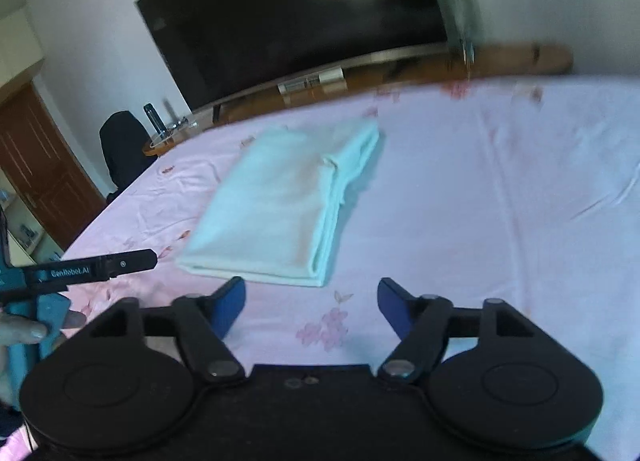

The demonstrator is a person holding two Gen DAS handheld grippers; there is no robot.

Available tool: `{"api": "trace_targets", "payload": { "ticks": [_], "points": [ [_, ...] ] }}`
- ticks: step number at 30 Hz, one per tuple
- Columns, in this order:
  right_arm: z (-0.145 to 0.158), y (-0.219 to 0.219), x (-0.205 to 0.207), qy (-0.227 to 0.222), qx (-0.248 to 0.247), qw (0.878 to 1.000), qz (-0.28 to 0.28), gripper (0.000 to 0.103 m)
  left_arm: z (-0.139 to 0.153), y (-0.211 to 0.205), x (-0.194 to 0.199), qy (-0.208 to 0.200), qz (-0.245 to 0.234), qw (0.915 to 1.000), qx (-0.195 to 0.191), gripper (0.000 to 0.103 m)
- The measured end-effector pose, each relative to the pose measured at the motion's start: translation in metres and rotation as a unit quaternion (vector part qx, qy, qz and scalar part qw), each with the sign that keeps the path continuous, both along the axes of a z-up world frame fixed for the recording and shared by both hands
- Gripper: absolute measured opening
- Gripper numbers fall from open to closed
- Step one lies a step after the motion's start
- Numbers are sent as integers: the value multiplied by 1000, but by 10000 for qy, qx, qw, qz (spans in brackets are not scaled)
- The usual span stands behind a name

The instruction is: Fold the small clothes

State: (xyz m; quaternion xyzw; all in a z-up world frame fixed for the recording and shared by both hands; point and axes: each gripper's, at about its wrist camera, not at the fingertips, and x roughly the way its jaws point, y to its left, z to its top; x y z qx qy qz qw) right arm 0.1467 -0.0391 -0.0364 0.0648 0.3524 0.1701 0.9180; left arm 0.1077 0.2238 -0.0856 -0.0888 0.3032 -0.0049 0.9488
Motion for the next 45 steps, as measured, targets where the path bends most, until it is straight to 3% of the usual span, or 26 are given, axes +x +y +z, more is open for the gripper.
{"api": "trace_targets", "payload": {
  "ticks": [6, 10, 21, 45],
  "points": [
    [35, 14, -75, -486, -346, 9978, -293, 103, 27, -28, -73, -395, 51, 9968, 695, 103],
    [42, 18, -106, -625, -528, 9952, -538, 103, 43, -39, -113, -653, 75, 9938, 892, 103],
    [51, 23, -154, -894, -653, 9898, -899, 103, 51, -48, -180, -810, 15, 9943, 695, 103],
    [62, 39, -170, -1206, -803, 9854, -892, 103, 57, -45, -193, -930, 44, 9931, 706, 103]
  ]
}}
